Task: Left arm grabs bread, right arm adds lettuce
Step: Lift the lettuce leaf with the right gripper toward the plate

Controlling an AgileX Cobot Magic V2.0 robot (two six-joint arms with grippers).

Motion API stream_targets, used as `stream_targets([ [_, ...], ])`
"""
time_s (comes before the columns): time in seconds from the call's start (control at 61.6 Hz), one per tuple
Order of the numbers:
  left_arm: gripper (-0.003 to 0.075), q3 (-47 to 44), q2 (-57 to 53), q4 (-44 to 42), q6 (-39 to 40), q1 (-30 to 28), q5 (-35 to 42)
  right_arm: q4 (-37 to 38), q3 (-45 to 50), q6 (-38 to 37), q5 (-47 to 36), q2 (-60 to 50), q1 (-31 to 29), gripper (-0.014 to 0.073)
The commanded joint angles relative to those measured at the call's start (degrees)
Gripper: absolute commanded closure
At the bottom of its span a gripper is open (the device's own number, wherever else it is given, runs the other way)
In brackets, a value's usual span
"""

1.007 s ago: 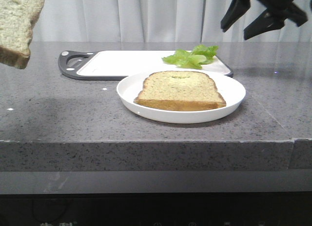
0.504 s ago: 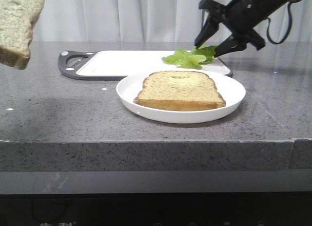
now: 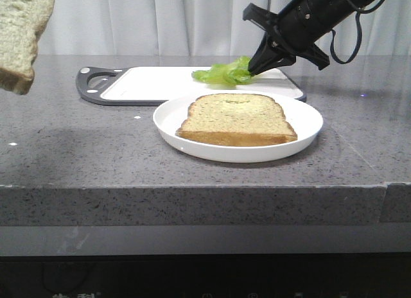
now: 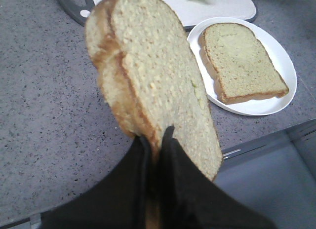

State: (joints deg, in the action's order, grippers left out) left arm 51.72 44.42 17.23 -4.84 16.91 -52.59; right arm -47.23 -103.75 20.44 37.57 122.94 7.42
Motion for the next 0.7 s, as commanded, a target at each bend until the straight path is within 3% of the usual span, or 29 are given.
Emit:
stream_targets([
  [0.0,0.0741,1.6,-0.2,1.0,0.5,-0.1,3.5,-2.6,-2.1,0.9,-2.4,-3.5,-0.1,0.0682],
  [0.325,0.0741,1.5,-0.2,1.0,0.5,-0.1,4.4,-3.4,-1.6,0.9,3.7,-11.7,0.0,0.0712],
  [0.487,0.0741,1.5,-0.2,1.0,0.5,-0.1,4.4,-4.7,6.6,1.7,2.4,-20.4,0.2,0.0712],
  [0.682,0.0741,1.5,-0.2,1.0,0.5,-0.1,4.4,-15.5,22.4,14.9,1.2,-33.0,0.6,0.0712],
])
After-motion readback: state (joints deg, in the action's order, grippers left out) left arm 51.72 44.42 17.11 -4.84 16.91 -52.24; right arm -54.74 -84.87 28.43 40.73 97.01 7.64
